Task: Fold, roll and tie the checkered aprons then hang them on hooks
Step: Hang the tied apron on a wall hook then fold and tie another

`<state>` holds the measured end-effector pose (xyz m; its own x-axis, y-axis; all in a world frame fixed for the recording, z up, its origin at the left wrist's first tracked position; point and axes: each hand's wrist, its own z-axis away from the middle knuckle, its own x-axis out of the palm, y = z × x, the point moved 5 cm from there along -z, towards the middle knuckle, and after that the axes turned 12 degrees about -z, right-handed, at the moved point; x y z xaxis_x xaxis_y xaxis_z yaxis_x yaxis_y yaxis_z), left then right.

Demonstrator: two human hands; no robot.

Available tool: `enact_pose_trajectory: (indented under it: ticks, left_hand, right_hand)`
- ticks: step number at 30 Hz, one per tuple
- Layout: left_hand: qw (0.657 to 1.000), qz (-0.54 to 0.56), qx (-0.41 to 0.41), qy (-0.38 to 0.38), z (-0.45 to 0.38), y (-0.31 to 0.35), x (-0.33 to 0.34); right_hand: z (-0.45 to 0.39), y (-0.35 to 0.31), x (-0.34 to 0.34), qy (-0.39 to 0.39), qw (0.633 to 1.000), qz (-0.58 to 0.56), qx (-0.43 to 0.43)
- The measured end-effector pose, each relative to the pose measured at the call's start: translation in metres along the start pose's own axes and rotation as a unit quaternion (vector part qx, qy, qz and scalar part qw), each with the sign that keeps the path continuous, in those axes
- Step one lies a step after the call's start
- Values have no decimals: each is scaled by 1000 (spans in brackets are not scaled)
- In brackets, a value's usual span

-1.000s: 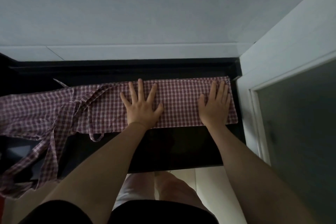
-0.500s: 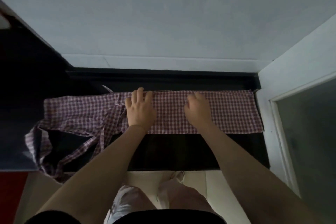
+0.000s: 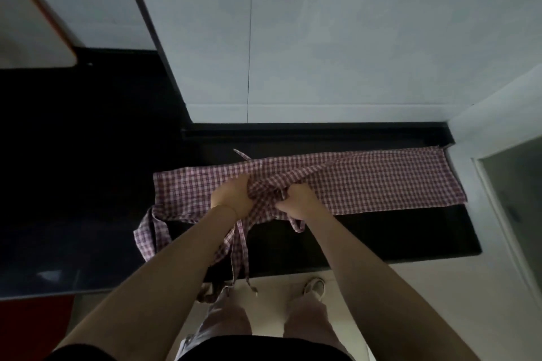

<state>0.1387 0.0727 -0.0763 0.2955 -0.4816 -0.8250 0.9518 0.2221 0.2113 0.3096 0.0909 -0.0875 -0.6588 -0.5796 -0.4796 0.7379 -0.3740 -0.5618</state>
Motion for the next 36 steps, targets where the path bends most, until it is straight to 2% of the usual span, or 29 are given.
enact_pose_trajectory:
  ticks: [1,3,5,6,7,8,9,10,11,12,13,15,17,19,21,23,25,27,29,32,34,36]
  left_hand:
    - [996,84,-37,-19,-4,-11,-1]
    - [952,278,-123,-34,-7,-31,-8]
    - [904,385,-184,21,-10,-45,-20]
    - [897,384,-206,70,-9,-48,-28]
    - [904,342,-217,138,-5,-50,-35]
    - [920,269,-194,210,-2,-45,-43]
    - [935,187,-129,273,3,-33,-49]
    - [944,102,-30,314,10,-11,-54]
    - [944,13,78,320,13,12,-48]
    - [939,-61,163,297,16,34,-39]
    - [940,-112,206,248,13,49,-23]
    - [962,-146,179,146,2,59,5]
    - [978,-144,129,80,-10,50,19]
    - [981,-144,118,57,-17,49,22]
    - [981,-149,117,43,-22,50,19]
    - [983,-150,102,29,-25,55,15]
    - [986,-142,91,15,-29,60,15]
    - [987,-136,88,12,-29,61,15]
    - [989,-120,86,19,-27,62,11]
    - [994,-49,73,69,-22,60,2]
    - [989,-9,74,125,-16,60,-6]
    - [987,41,42,153,-11,54,-12]
  right_hand:
    - [0,1,1,17,999,21,21]
    - [1,3,1,38,998,27,51]
    - [1,5,0,43,997,-2,70]
    - [1,5,-3,46,996,-10,75]
    - [2,5,-3,46,996,-14,77]
    - [2,6,-6,45,996,-20,79]
    - [2,6,-7,43,996,-26,75]
    - [2,6,-9,40,996,-33,72]
    - [3,5,-10,32,997,-37,68]
    - [3,5,-10,22,997,-34,65]
    - [4,2,-11,9,998,-29,55]
    - [6,0,-16,-10,998,-38,48]
    - [9,0,-21,-45,994,-74,72]
    - [16,15,-31,-119,980,-56,149]
    - [23,31,-49,-178,960,36,211]
    - [20,39,-75,-185,949,102,234]
    - [17,37,-100,-174,946,119,247]
    - [13,23,-114,-173,953,123,217]
    - [8,5,-120,-131,978,96,129]
    - [2,-10,-117,-67,997,-19,15]
    - [1,-10,-106,-74,994,-80,14]
    - [-1,-7,-91,-97,990,-89,42]
